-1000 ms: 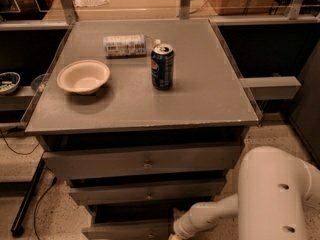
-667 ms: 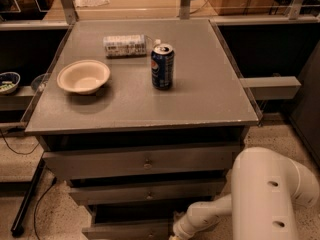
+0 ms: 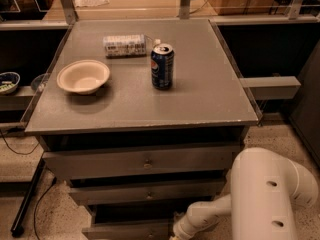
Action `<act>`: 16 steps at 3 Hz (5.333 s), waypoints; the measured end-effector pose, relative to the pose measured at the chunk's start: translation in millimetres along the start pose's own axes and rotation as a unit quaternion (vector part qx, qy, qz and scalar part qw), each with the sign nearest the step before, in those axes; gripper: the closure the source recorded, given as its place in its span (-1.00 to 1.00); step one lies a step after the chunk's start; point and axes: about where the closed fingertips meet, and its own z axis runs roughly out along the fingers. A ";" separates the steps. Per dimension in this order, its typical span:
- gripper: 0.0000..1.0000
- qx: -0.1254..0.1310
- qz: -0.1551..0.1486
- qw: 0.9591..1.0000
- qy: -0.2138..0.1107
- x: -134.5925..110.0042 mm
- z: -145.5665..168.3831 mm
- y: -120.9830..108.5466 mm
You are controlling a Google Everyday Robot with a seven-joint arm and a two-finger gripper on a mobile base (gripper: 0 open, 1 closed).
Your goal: Open bottom drawer
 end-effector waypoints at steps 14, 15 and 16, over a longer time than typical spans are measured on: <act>-1.00 -0.043 -0.024 0.999 -0.007 12.9 -3.5 20.5; -1.00 -0.050 -0.025 0.998 -0.008 10.3 -2.9 18.5; -1.00 -0.060 -0.034 0.998 -0.008 17.3 -1.8 28.9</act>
Offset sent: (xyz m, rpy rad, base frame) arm -0.0414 -0.0187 -0.0069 -0.0139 0.0866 0.0041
